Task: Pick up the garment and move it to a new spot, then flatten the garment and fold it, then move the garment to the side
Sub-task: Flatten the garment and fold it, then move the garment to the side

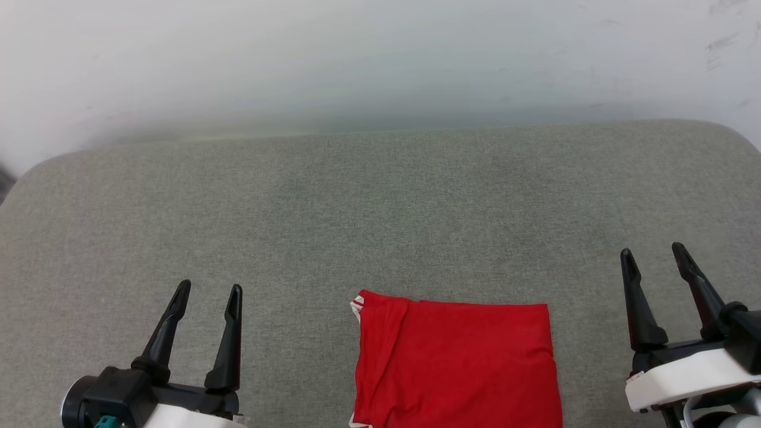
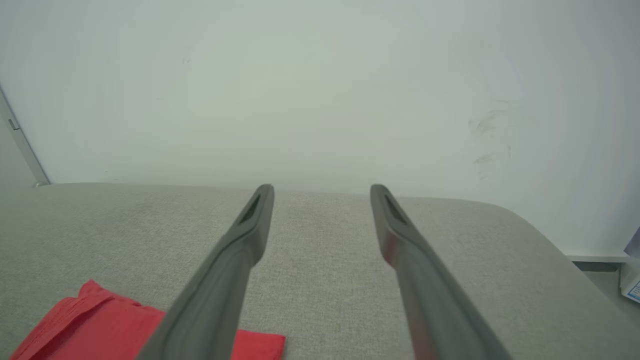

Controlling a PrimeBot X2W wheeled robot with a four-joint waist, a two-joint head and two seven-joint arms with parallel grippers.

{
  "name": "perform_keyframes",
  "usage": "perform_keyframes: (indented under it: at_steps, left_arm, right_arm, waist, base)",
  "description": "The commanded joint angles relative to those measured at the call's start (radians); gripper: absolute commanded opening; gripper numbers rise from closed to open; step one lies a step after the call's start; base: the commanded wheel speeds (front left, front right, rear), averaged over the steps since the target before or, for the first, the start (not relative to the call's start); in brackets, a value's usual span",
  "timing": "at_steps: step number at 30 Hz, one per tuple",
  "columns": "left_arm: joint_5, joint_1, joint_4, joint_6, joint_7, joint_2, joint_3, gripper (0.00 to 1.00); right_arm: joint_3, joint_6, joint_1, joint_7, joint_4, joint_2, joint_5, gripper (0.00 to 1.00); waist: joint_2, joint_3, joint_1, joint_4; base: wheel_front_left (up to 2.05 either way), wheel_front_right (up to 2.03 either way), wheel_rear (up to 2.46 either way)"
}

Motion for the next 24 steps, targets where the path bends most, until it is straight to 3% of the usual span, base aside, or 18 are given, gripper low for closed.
perform_keyframes:
  at_steps: [1, 15, 19, 24]
  left_arm:
    - [0.0, -0.001, 0.003, -0.002, -0.005, 0.002, -0.003, 1.0]
    - [-0.002, -0.009, 0.009, -0.002, -0.005, 0.003, -0.001, 1.0]
    - [-0.003, -0.014, 0.009, -0.002, -0.005, 0.002, -0.003, 1.0]
    - [-0.003, -0.021, 0.009, -0.002, -0.005, 0.002, -0.007, 1.0]
  right_arm:
    - [0.005, 0.0, 0.011, 0.002, -0.004, 0.006, -0.001, 1.0]
    - [0.023, 0.0, 0.023, 0.051, -0.012, 0.0, 0.003, 1.0]
    - [0.046, 0.0, 0.031, 0.153, -0.032, -0.021, 0.022, 1.0]
    - [0.076, 0.0, 0.05, 0.402, -0.078, -0.056, 0.084, 1.0]
  waist:
    - [0.0, -0.001, 0.0, 0.002]
    - [0.0, 0.002, 0.0, 0.012]
    - [0.0, 0.011, 0.0, 0.017]
    - [0.0, 0.03, 0.0, 0.026]
  base:
    - [0.0, 0.0, 0.0]
    - [0.0, 0.0, 0.0]
    - [0.0, 0.0, 0.0]
    - [0.0, 0.0, 0.0]
